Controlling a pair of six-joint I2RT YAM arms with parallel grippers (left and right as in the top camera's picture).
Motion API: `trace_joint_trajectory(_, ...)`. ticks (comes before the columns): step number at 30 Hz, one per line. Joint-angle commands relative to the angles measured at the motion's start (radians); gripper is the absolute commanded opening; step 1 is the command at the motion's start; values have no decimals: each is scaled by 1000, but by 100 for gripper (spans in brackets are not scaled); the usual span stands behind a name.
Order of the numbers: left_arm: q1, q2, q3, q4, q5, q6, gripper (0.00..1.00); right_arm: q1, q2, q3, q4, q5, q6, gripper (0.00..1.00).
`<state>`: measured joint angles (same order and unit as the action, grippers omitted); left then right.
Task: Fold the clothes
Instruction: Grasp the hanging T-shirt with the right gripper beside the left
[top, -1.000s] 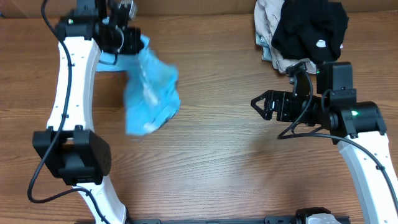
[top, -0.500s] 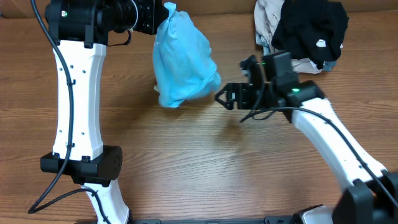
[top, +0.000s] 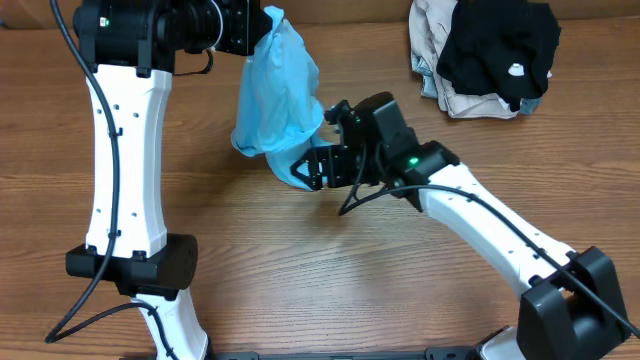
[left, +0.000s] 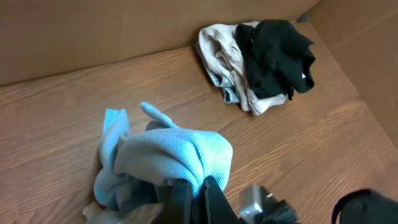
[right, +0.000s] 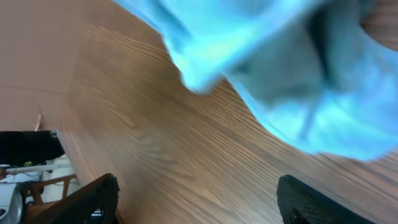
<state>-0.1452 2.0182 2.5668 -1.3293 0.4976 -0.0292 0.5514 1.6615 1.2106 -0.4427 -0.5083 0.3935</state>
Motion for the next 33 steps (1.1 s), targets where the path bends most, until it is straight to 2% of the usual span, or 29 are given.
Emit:
trace_joint_trajectory(1,-34,-33,34,5,20,-20,4,28,4,13,35,135,120,85)
trace_joint_trajectory(4,-48,-38,34,5,20,-21,4,44,21,13,70,221,161,84)
trace_joint_trajectory(9,-53,-46,34,1,20,-31,4,44,41,13,161,234,161,79)
trace_joint_trajectory(15,-52,-47,34,-6,20,-31,4,43,41,13,221,349,160,48)
trace_joint_trajectory(16,-52,-48,34,-5,18,-31,4,42,41,13,221,369,155,38)
trace_joint_trajectory(17,-51,-50,34,-4,14,-31,4,39,40,13,217,378,141,23)
trace_joint_trajectory(18,-47,-54,34,-4,7,-31,4,35,38,14,215,376,124,14)
trace_joint_trajectory(20,-33,-68,34,-4,-18,-30,4,28,21,16,199,377,94,5)
trace_joint_trajectory(25,26,-129,34,3,-86,-22,4,0,-106,79,42,368,25,4)
trace_joint_trajectory(33,139,-278,34,19,-117,5,4,-8,-341,425,-415,331,-35,4)
